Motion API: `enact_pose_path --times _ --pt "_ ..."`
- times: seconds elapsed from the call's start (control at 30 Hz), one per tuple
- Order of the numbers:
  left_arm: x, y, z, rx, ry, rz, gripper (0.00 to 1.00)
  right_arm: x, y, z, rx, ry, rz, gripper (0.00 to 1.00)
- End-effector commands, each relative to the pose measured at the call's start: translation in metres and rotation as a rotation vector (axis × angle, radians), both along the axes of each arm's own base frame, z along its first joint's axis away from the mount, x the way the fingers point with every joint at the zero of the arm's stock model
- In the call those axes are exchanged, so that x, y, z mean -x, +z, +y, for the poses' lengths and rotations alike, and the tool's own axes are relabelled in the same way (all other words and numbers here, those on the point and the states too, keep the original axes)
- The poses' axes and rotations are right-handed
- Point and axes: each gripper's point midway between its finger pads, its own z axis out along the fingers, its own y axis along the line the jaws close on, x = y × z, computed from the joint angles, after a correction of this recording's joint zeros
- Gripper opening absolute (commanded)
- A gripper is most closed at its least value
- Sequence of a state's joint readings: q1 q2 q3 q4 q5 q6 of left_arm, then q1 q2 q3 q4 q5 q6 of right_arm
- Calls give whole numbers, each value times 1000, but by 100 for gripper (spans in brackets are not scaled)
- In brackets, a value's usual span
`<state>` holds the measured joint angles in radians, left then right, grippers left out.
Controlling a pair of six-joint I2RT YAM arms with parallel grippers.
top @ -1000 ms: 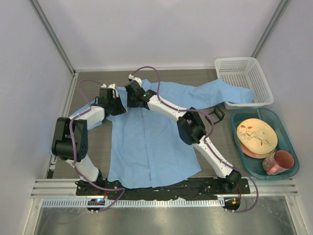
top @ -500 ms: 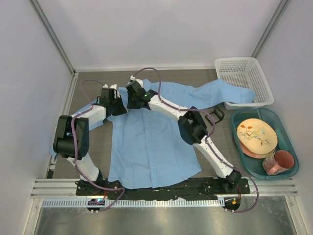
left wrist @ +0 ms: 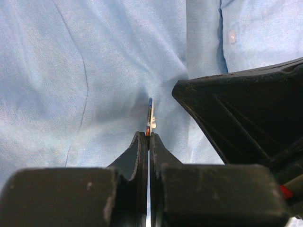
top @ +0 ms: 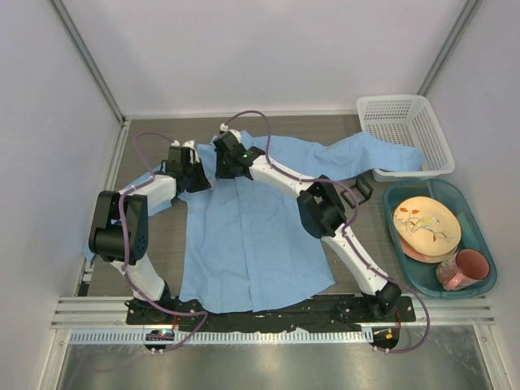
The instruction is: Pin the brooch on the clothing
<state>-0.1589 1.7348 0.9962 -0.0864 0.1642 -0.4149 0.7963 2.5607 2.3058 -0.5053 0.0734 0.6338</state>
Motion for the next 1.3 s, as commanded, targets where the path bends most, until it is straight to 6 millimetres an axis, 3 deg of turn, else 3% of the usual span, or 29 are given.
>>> enact_pose_path --times 0.0,0.07,0.13,0.37,0.7,1.27 --pt "-13 13 -2 -4 -6 -44 0 -3 57 11 -103 23 -59 13" --pt "-13 13 -3 -4 -10 -44 0 -3 56 11 -102 25 -58 12" --pt "-13 14 -2 -5 -8 -47 0 -3 56 11 -102 27 -57 1" --pt "-16 15 -8 -6 -18 -54 0 0 68 15 -139 19 -50 1" --pt "-16 15 -9 -10 -17 -51 0 7 63 21 -153 9 -17 1" --pt "-9 5 -8 -45 -7 -17 0 6 75 23 -173 -8 -27 1"
